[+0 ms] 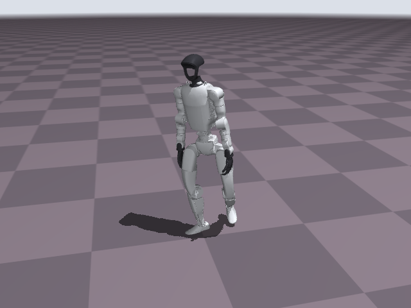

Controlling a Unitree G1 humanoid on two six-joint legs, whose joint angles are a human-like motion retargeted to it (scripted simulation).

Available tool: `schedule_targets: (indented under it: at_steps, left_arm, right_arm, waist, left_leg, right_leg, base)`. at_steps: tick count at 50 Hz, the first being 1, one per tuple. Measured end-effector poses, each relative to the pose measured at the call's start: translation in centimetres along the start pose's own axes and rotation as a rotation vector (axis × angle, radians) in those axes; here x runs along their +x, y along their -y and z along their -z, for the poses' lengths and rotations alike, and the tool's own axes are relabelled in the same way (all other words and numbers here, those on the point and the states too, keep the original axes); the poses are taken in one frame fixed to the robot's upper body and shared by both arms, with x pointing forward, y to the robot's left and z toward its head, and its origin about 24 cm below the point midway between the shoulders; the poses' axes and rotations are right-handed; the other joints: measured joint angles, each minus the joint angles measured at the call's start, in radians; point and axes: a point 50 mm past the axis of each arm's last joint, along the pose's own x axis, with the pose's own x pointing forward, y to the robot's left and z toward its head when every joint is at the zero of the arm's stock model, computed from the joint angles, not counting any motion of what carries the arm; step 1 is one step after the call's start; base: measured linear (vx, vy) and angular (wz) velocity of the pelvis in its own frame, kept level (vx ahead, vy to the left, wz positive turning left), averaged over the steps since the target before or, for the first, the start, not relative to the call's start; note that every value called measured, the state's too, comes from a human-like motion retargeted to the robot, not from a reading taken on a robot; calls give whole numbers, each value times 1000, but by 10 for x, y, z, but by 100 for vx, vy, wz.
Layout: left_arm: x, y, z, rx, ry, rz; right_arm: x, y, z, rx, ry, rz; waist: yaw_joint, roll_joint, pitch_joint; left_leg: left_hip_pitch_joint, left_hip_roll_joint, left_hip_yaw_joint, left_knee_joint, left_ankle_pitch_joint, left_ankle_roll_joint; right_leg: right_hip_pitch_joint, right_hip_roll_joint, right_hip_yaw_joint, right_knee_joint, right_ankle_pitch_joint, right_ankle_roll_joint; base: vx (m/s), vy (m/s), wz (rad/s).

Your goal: In place motions

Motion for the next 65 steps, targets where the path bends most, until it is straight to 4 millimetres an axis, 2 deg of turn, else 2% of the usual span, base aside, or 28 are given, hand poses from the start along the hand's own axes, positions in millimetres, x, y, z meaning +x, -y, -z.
schedule_targets:
  at_steps: [2, 5, 10, 13, 15, 17, 18, 21, 25, 29, 34, 40, 45, 49, 57, 60, 65]
  left_arm:
    - [0, 1, 8, -6, -30, 4]
    - [0, 3, 15, 7, -56, 4]
    - [1, 10, 16, 30, -56, 19]
    - [2, 12, 14, 31, -51, 23]
    - [2, 12, 18, 24, -56, 20]
    - [1, 11, 23, 6, -67, 23]
    - [1, 11, 23, 1, -70, 27]
    - [2, 12, 12, 17, -50, 18]
    - [2, 13, 3, 48, -17, 20]
    - [3, 16, -4, 24, 26, 32]
    - [2, 11, 1, 22, 10, 22]
    - [0, 5, 23, -5, -87, -18]
    - [-1, 8, 42, -19, -170, -14]
    - [-2, 13, 50, 15, -212, 3]
    - [-1, 16, 48, 148, -216, 38]
    - [-1, 13, 46, 162, -210, 37]
    - [-3, 2, 47, 139, -217, 17]
  right_arm:
    - [0, 1, -14, -15, 39, -26]
    - [0, 2, -27, -10, 70, -57]
    - [0, 4, -19, 19, 34, -74]
    - [-1, 4, 0, 24, -48, -85]
    - [-2, 3, 19, 20, -124, -101]
    - [-5, 1, 39, 5, -216, -117]
    - [-7, -2, 47, 6, -257, -118]
    - [-11, -8, 66, 77, -326, -87]
    - [-20, -13, 97, 155, -417, -126]
    - [-24, -16, 106, 131, -482, -138]
    - [-19, -20, 94, 110, -426, -141]
    - [-9, -28, 60, 66, -297, -191]
    - [-3, -30, 30, -1, -182, -218]
    - [-1, -28, 15, -49, -121, -214]
    - [-1, -27, 11, -55, -123, -202]
    - [-1, -28, 11, -54, -135, -207]
    - [-1, -27, 8, -85, -135, -201]
  waist:
    - [6, -12, 14]
    - [16, -20, 27]
    - [67, -21, 54]
    - [106, 16, 82]
    - [120, 31, 81]
    - [51, 48, 44]
    - [31, 52, 35]
    - [-14, 48, 48]
    - [14, 34, 25]
    - [11, 33, 23]
    - [-11, 34, 6]
    - [-23, 16, -4]
    - [-35, 2, 2]
    - [-46, 1, 2]
    - [-90, 12, -10]
    - [-101, 12, 21]
    - [-69, 2, 58]
  left_leg:
    - [-37, 3, -27, 26, -33, 29]
    - [-108, -34, -124, 12, -84, 30]
    - [-141, -132, -299, -230, -142, -11]
    - [-79, -171, -464, -498, -96, -52]
    - [-43, -183, -520, -646, 29, -47]
    - [-39, -158, -514, -653, 28, -107]
    - [-35, -123, -429, -674, 42, -127]
    - [25, -161, -456, -747, 84, -99]
    - [31, -184, -498, -750, 80, -81]
    - [47, -179, -460, -749, 69, -73]
    - [56, -180, -452, -753, 56, -63]
    - [64, -184, -420, -753, 42, -54]
    - [79, -198, -396, -756, 32, -38]
    - [81, -201, -363, -762, 26, -28]
    - [61, -197, -263, -813, 32, -17]
    - [65, -178, -198, -815, 27, -16]
    - [92, -134, 10, -829, 1, -46]
  right_leg:
    - [-2, -3, 44, -3, 13, -3]
    - [-6, -1, 93, -11, 32, -6]
    - [8, 30, 159, -34, 58, -9]
    - [47, 109, 189, -50, 65, -16]
    - [77, 152, 211, -65, 65, -16]
    - [77, 151, 175, -69, 64, -6]
    - [75, 150, 161, -68, 65, -3]
    - [105, 142, 120, -68, 55, 4]
    - [105, 139, 157, -60, 55, 10]
    - [114, 145, 164, -65, 64, 12]
    - [98, 148, 203, -50, 63, 19]
    - [57, 142, 262, -3, 49, 18]
    - [44, 138, 309, 7, 56, 15]
    - [28, 141, 334, 8, 73, 11]
    - [-58, 160, 399, 11, 83, -3]
    - [-71, 171, 410, 1, 72, -2]
    - [-58, 147, 227, -12, 8, -47]
  base:
    - [-4, 5, -138]
    - [-3, 2, -117]
    - [0, -2, -117]
    - [14, -6, -120]
    - [32, -8, -73]
    - [33, -7, 44]
    - [15, -6, 53]
    - [8, -5, 55]
    - [24, -9, -34]
    - [20, -2, -35]
    - [21, 0, -32]
    - [14, 3, -48]
    - [10, 8, -51]
    - [8, 9, -44]
    - [-5, 4, -61]
    - [-24, 7, -133]
    - [-26, 16, -218]
